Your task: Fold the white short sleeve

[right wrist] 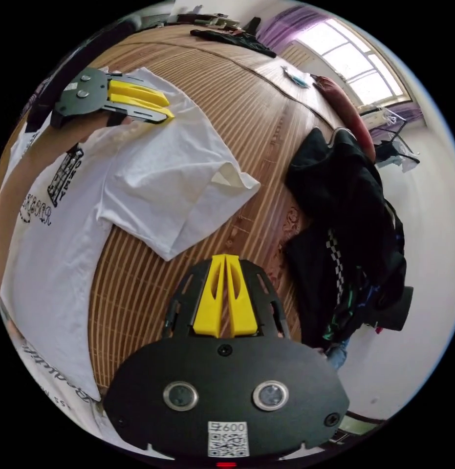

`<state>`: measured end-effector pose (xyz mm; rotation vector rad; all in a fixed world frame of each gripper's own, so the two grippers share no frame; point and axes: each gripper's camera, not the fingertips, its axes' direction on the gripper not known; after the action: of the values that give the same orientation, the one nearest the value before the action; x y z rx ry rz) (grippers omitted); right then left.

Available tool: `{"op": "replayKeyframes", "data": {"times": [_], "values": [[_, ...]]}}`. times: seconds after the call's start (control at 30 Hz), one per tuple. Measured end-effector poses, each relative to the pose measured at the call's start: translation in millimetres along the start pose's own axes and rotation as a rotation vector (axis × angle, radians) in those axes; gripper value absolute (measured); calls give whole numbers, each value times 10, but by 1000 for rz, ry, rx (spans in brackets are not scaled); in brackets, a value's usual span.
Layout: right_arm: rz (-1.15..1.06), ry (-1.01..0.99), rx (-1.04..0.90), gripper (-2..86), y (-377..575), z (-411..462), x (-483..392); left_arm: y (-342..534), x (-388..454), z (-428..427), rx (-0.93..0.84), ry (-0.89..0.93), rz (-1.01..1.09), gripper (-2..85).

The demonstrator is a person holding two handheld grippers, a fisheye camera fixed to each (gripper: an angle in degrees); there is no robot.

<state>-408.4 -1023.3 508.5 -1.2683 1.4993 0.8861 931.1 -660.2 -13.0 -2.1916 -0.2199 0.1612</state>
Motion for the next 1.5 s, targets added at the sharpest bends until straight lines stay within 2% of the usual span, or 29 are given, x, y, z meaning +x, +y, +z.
{"op": "replayKeyframes", "data": {"times": [0.03, 0.07, 0.1, 0.13, 0.17, 0.2, 0.33, 0.43, 0.5, 0.57, 0.77, 0.87, 0.9, 0.93, 1.0, 1.1, 1.17, 1.3, 1.47, 1.5], "values": [[32, -7, 65, -6, 29, -91, 78, 3, 12, 13, 0, -1, 1, 78], [84, -117, 202, -4, 100, -250, 257, 6, 34, 36, -1, -1, -1, 78], [128, -346, 325, -1, 162, -339, 475, 10, 53, 56, -1, 2, -6, 78], [147, -477, 383, 3, 179, -350, 582, 11, 65, 64, 0, 2, -6, 78], [158, -710, 443, 11, 163, -293, 738, 14, 90, 80, 1, 3, -7, 78], [154, -811, 405, 43, 70, -188, 765, 14, 121, 91, 3, 2, -7, 78], [163, -686, 287, 67, -195, 92, 560, -3, 229, 106, 5, -3, -5, 77], [69, -559, 251, 34, -231, 88, 444, -30, 290, 97, 8, 13, -14, 76], [38, -597, 192, 1, -94, -81, 607, -67, 348, 75, 7, 26, -21, 75], [20, -667, 219, -5, 24, -185, 693, -102, 422, 45, 7, 23, -19, 76], [-59, -555, 18, -8, -237, 244, 329, -255, 687, -139, 11, 16, -13, 76], [-53, -522, 35, -8, -233, 302, 304, -423, 740, -349, -23, 58, 20, 77], [-52, -522, 33, -8, -226, 350, 296, -480, 781, -538, 33, 67, -2, 77], [-52, -521, 33, -8, -223, 369, 295, -499, 810, -653, 84, 89, -18, 77], [-68, -504, 36, -8, -199, 452, 256, -630, 1017, -962, 236, 317, -16, 72], [-82, -486, 38, -8, -152, 578, 219, -989, 1527, -855, 111, 459, 92, 53], [-88, -481, 41, -8, -116, 670, 207, -1140, 1917, -723, 7, 413, 175, 40], [-93, -467, 36, -8, -21, 924, 183, -1316, 2505, -1081, 46, 190, 261, 27], [-111, -436, 33, -9, 104, 1224, 114, -1561, 2934, -1544, 38, 90, 348, 40], [-115, -426, 31, -9, 138, 1306, 95, -1585, 2968, -1785, 46, 71, 312, 54]]}}
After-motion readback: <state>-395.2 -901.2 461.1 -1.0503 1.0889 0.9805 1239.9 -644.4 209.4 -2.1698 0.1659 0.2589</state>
